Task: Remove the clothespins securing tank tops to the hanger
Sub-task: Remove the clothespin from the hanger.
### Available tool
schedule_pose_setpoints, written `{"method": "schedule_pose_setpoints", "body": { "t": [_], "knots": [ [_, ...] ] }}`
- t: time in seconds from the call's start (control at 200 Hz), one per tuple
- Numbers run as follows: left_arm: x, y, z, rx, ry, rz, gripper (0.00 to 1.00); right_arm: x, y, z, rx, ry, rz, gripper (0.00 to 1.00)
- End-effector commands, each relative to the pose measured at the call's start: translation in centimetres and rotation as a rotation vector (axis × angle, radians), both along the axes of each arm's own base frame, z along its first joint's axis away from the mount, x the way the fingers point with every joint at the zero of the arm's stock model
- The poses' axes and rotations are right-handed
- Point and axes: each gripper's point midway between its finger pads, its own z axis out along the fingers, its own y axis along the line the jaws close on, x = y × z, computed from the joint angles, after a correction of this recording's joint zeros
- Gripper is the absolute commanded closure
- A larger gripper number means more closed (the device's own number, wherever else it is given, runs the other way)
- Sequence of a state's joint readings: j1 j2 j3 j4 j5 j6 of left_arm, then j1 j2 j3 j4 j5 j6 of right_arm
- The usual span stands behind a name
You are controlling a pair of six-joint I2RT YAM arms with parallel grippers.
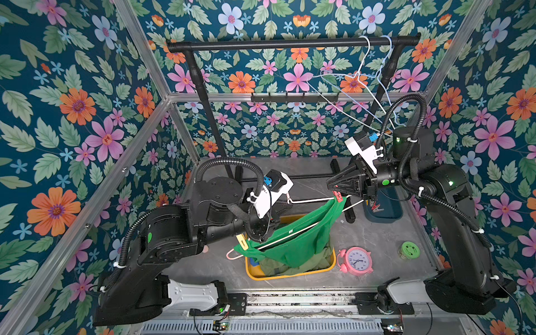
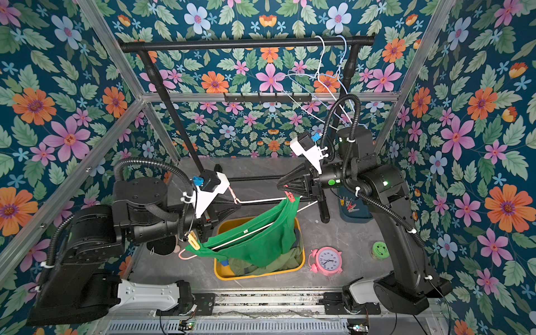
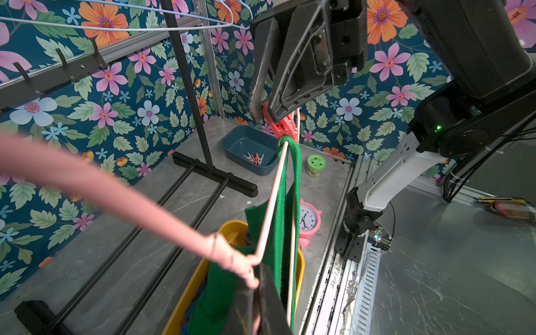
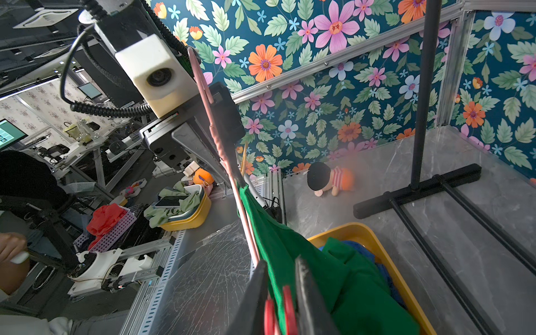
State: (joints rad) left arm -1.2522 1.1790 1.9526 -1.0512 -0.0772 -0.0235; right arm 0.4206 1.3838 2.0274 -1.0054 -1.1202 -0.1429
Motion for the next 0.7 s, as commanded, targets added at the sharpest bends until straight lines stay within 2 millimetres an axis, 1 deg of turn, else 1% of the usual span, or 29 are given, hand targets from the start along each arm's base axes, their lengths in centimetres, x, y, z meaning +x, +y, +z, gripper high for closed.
{"method": "schedule_pose_setpoints", "body": {
  "t": [0.0,0.15,0.275,0.46,0.695],
  "knots": [
    [0.09,-0.20,0.95,-0.038,-0.011,0.003,1.00,-0.36,-0.07,0.39,0.011,-0.029,0.012,0.83],
    [0.14,-0.29,0.88,-0.035,-0.012,0.003,1.00,-0.43,-0.07,0.44,0.012,-0.028,0.013,0.89],
    [0.11,-0.32,0.92,-0.035,-0.011,0.001,1.00,-0.39,-0.08,0.54,0.014,-0.030,0.011,0.91],
    [0.11,-0.35,0.78,-0.030,-0.008,0.001,1.00,-0.50,-0.17,1.22,0.030,-0.047,0.003,0.97],
    [0.12,-0.36,0.61,-0.026,-0.007,0.002,1.00,-0.43,-0.14,1.26,0.033,-0.048,-0.001,0.99]
  ]
}}
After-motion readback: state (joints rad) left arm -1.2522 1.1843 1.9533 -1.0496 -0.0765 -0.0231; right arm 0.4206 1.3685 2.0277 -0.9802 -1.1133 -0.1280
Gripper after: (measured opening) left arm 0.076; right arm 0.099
